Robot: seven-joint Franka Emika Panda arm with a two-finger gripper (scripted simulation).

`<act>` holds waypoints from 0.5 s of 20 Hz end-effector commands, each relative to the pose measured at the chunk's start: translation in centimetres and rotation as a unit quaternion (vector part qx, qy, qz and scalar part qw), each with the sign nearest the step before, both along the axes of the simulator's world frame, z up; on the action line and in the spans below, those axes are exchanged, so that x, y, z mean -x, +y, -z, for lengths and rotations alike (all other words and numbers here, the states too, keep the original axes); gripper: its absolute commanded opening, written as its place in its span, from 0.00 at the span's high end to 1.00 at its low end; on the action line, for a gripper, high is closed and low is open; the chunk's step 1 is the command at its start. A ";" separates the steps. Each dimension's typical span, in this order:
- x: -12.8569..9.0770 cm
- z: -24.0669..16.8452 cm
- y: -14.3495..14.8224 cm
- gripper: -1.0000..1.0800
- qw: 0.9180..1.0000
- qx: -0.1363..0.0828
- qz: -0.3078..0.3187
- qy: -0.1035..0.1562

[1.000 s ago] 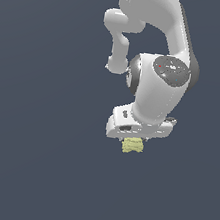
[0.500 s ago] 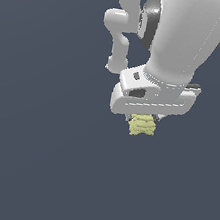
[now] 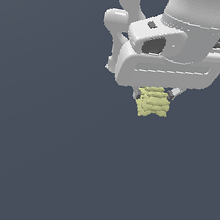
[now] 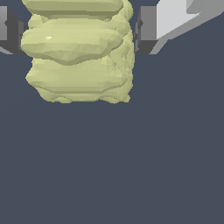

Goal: Pick up the object and move it to a goal position.

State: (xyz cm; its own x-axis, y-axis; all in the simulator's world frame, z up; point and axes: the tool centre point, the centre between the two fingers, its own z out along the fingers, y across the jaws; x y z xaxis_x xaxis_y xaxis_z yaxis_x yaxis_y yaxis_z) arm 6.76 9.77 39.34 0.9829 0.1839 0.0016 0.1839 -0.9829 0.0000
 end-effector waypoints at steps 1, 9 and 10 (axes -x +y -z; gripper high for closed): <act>0.1 -1.3 0.0 1.00 1.000 0.000 0.000 0.001; 0.0 -3.0 0.0 1.00 1.000 0.000 0.000 0.001; 0.0 -3.0 0.0 1.00 1.000 0.000 0.000 0.001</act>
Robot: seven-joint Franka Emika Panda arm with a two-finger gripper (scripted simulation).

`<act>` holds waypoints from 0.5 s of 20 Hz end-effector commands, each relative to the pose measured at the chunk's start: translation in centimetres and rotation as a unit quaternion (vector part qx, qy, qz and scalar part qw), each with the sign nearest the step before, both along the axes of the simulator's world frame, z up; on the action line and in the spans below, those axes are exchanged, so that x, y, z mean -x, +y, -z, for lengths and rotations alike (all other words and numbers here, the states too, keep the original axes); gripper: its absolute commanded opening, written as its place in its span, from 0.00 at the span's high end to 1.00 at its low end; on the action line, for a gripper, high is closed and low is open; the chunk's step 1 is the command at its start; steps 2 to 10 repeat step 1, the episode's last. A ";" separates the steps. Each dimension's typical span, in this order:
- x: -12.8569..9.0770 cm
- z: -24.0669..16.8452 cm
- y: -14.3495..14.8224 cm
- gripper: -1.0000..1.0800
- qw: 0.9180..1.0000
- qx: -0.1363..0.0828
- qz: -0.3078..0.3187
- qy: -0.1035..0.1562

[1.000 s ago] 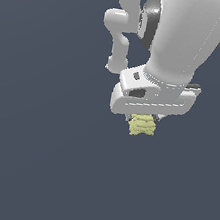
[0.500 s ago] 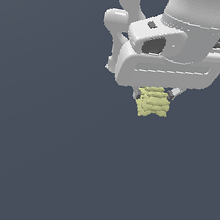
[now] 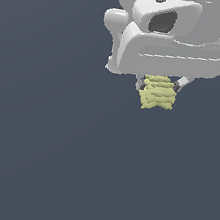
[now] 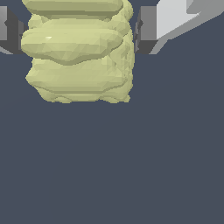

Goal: Pick up the object and move it to a goal position.

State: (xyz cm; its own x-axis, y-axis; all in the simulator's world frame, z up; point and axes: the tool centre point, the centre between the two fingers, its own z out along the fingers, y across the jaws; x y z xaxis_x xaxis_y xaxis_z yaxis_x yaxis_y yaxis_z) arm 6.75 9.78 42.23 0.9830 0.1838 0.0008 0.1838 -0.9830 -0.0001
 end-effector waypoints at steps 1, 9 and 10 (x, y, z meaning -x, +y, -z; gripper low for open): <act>0.0 -0.1 0.0 1.00 1.000 0.000 0.000 0.000; 0.0 -0.1 0.0 1.00 1.000 0.000 0.000 0.000; 0.0 -0.1 0.0 1.00 1.000 0.000 0.000 0.000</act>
